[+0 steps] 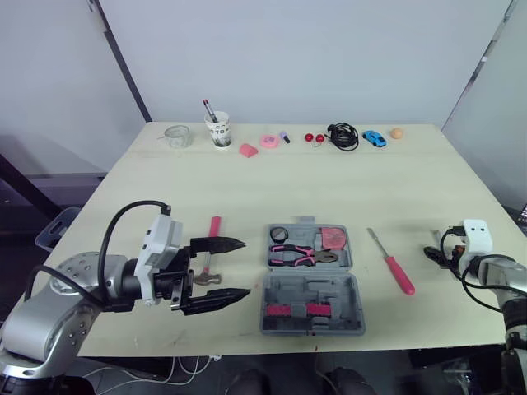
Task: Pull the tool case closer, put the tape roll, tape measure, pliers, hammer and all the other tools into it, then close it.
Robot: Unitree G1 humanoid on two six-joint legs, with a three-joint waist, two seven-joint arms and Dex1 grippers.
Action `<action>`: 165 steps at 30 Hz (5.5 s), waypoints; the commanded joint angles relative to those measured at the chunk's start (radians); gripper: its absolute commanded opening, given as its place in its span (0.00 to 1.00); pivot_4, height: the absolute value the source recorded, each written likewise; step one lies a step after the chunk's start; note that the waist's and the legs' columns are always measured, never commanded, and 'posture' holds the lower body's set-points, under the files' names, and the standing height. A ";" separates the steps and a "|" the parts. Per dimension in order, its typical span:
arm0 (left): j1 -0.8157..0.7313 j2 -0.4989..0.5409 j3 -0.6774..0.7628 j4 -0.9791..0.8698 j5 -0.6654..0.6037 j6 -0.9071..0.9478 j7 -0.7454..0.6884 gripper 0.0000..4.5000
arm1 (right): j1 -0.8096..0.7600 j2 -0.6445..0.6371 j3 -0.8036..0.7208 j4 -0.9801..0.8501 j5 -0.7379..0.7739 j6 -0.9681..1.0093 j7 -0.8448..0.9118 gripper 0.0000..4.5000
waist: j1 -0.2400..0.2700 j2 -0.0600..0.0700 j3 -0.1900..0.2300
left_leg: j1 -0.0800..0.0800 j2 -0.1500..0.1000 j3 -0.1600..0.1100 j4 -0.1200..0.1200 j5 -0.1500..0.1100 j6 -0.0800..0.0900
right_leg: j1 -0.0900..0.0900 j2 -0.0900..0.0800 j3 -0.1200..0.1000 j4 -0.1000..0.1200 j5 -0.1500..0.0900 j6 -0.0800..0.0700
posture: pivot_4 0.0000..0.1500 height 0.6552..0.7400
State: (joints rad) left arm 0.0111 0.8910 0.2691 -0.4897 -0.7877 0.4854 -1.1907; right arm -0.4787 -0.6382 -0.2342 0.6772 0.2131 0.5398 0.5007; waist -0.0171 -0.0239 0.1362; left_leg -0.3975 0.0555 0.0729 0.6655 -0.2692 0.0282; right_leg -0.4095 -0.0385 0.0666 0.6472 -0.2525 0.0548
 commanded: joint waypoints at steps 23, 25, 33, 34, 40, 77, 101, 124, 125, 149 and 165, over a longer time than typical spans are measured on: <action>-0.034 -0.013 -0.007 0.036 0.018 -0.040 -0.030 1.00 | 0.091 0.009 0.012 -0.124 -0.035 -0.055 -0.017 0.01 | 0.001 0.000 0.000 | 0.000 0.000 0.000 0.001 0.000 0.000 | 0.000 0.001 0.000 0.000 0.000 0.000 | 1.00 1.00; -0.037 -0.024 -0.008 0.048 0.026 -0.060 -0.040 1.00 | 0.096 0.003 0.015 -0.141 -0.042 -0.065 -0.014 0.01 | 0.000 0.000 0.000 | 0.000 0.000 0.000 0.001 0.000 0.000 | 0.000 0.001 0.000 0.000 0.000 0.000 | 1.00 1.00; -0.042 -0.078 0.001 0.121 0.028 -0.136 -0.101 1.00 | 0.110 -0.001 0.012 -0.169 -0.048 -0.061 -0.009 0.01 | 0.000 0.000 0.000 | 0.000 0.000 0.000 0.001 0.000 0.000 | 0.000 0.001 0.000 0.000 0.000 0.000 | 1.00 1.00; -0.040 -0.080 0.002 0.132 0.031 -0.144 -0.111 1.00 | 0.112 -0.001 0.012 -0.172 -0.048 -0.060 -0.008 0.01 | 0.000 0.000 0.000 | 0.000 0.000 0.000 0.001 0.000 0.000 | 0.000 0.001 0.000 0.000 0.000 0.000 | 1.00 1.00; -0.038 -0.078 -0.003 0.170 0.048 -0.172 -0.145 1.00 | 0.129 -0.021 0.006 -0.233 -0.036 -0.050 0.025 0.01 | 0.000 0.000 0.000 | 0.000 0.000 0.000 0.001 0.000 0.000 | 0.000 0.001 0.000 0.000 0.000 0.000 | 1.00 1.00; -0.092 -0.018 -0.039 0.512 0.231 -0.388 -0.336 1.00 | -0.263 -0.058 0.786 -1.090 0.033 0.531 0.346 0.01 | 0.003 0.000 0.002 | -0.002 0.002 0.000 0.001 0.000 0.000 | -0.003 0.001 -0.002 0.001 0.000 -0.001 | 1.00 1.00; -0.126 -0.016 -0.084 0.576 0.290 -0.438 -0.341 1.00 | -0.344 0.102 1.061 -0.931 -0.173 0.444 0.353 0.01 | 0.002 0.000 0.002 | -0.002 0.002 0.000 0.002 0.000 0.000 | -0.003 0.001 -0.003 0.002 0.000 -0.001 | 1.00 1.00; -0.085 -0.021 -0.076 0.543 0.289 -0.441 -0.327 1.00 | -0.304 0.155 1.072 -0.849 -0.246 0.360 0.405 0.01 | 0.001 0.000 0.002 | -0.002 0.002 -0.001 0.002 0.000 0.000 | -0.003 0.001 -0.003 0.004 0.000 -0.001 | 1.00 1.00; -0.084 -0.021 -0.076 0.543 0.289 -0.441 -0.326 1.00 | -0.302 0.157 1.072 -0.848 -0.248 0.359 0.406 0.01 | 0.001 0.000 0.002 | -0.002 0.002 -0.001 0.002 0.000 0.000 | -0.003 0.001 -0.003 0.004 0.000 -0.001 | 1.00 1.00; -0.079 -0.033 -0.086 0.535 0.286 -0.438 -0.308 1.00 | -0.282 0.175 1.023 -0.852 -0.263 0.336 0.431 0.68 | 0.001 0.000 0.002 | -0.002 0.002 -0.001 0.002 0.000 0.000 | -0.004 0.001 -0.004 0.005 0.000 -0.001 | 1.00 1.00; -0.075 -0.052 -0.093 0.522 0.286 -0.427 -0.303 1.00 | -0.095 0.149 0.766 -0.890 -0.143 0.045 0.449 0.45 | 0.002 -0.001 0.002 | -0.002 0.002 -0.001 0.003 0.000 0.000 | -0.003 0.001 -0.004 0.005 0.000 -0.001 | 1.00 1.00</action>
State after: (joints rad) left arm -0.0599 0.8393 0.1781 0.0538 -0.4936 0.0605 -1.4968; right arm -0.5859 -0.4869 0.5713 -0.1948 0.0516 0.6542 0.9370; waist -0.0154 -0.0251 0.1379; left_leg -0.3993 0.0577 0.0718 0.6681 -0.2692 0.0282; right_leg -0.4129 -0.0377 0.0630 0.6526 -0.2528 0.0541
